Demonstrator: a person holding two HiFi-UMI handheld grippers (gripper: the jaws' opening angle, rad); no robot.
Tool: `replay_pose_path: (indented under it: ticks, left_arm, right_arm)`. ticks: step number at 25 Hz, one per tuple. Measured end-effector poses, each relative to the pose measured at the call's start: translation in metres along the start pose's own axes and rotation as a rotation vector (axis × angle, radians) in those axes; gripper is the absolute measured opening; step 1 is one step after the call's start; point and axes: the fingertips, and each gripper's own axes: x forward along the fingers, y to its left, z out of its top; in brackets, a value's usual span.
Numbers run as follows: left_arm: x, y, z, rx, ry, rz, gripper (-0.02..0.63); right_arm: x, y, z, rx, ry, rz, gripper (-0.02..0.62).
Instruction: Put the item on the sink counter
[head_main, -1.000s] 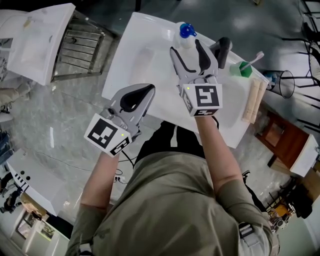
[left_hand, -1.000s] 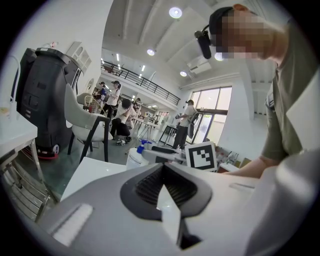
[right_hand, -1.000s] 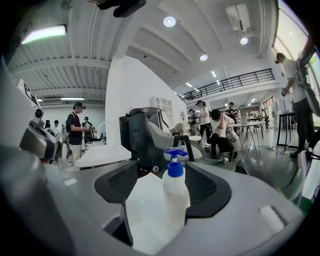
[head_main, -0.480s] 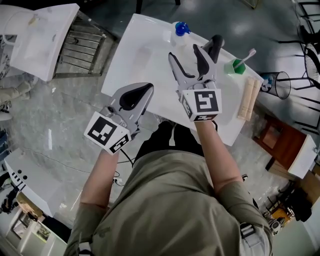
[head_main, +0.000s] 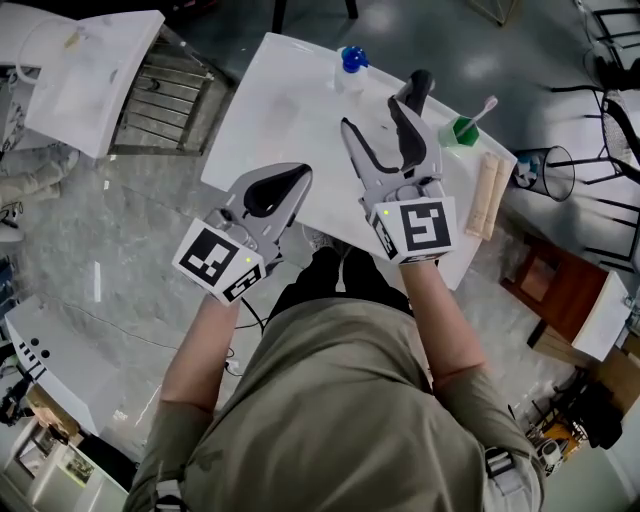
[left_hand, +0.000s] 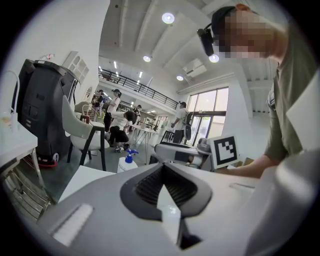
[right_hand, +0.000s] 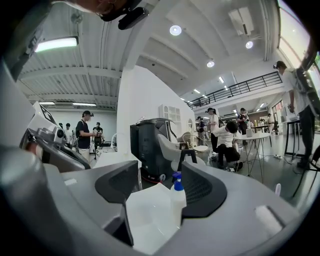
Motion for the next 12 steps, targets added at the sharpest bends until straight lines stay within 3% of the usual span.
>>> replay_pose_path:
  ticks: [12]
  left_arm:
    - [0.012,-0.02,0.007,0.02,-0.011,-0.017,0.006]
  right_arm:
    - [-0.037,0.002,0.027,-0.015,-0.006,0.043,0.275]
